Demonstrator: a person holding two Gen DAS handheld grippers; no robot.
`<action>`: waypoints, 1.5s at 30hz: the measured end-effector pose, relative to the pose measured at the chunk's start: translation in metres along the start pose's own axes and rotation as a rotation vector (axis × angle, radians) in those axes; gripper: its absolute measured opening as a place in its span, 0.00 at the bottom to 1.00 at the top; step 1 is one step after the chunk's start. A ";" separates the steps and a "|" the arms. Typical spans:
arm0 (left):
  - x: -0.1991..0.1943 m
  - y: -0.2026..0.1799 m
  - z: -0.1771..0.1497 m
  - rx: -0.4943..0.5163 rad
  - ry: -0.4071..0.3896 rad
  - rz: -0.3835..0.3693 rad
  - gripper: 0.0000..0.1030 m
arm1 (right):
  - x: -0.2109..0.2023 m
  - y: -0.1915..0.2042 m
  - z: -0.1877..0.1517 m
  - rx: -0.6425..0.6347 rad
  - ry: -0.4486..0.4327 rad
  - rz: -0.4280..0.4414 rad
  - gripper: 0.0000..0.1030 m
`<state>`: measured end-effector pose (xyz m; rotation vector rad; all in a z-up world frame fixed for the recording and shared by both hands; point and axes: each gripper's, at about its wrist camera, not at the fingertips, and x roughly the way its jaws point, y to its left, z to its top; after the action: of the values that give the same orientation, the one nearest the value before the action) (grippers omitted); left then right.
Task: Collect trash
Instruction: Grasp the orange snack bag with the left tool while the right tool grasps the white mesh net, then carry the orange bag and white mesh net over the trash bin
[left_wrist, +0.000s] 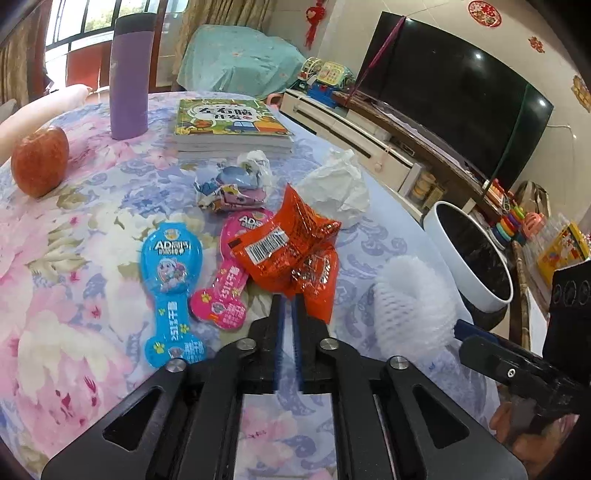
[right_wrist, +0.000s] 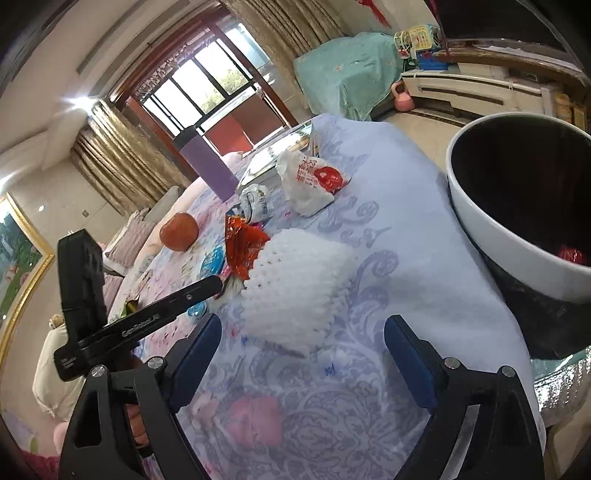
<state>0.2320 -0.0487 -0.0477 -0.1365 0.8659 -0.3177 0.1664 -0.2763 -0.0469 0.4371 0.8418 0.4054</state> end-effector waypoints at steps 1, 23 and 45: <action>0.002 0.000 0.002 0.000 0.001 0.003 0.22 | 0.004 0.000 0.003 0.002 -0.003 0.000 0.89; 0.007 -0.033 0.014 0.088 -0.036 -0.017 0.03 | -0.021 -0.012 0.002 -0.014 -0.022 0.008 0.15; -0.008 -0.134 -0.005 0.176 -0.018 -0.165 0.03 | -0.095 -0.059 0.013 0.034 -0.163 -0.070 0.14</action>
<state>0.1939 -0.1722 -0.0123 -0.0472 0.8064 -0.5442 0.1298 -0.3768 -0.0110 0.4641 0.7041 0.2872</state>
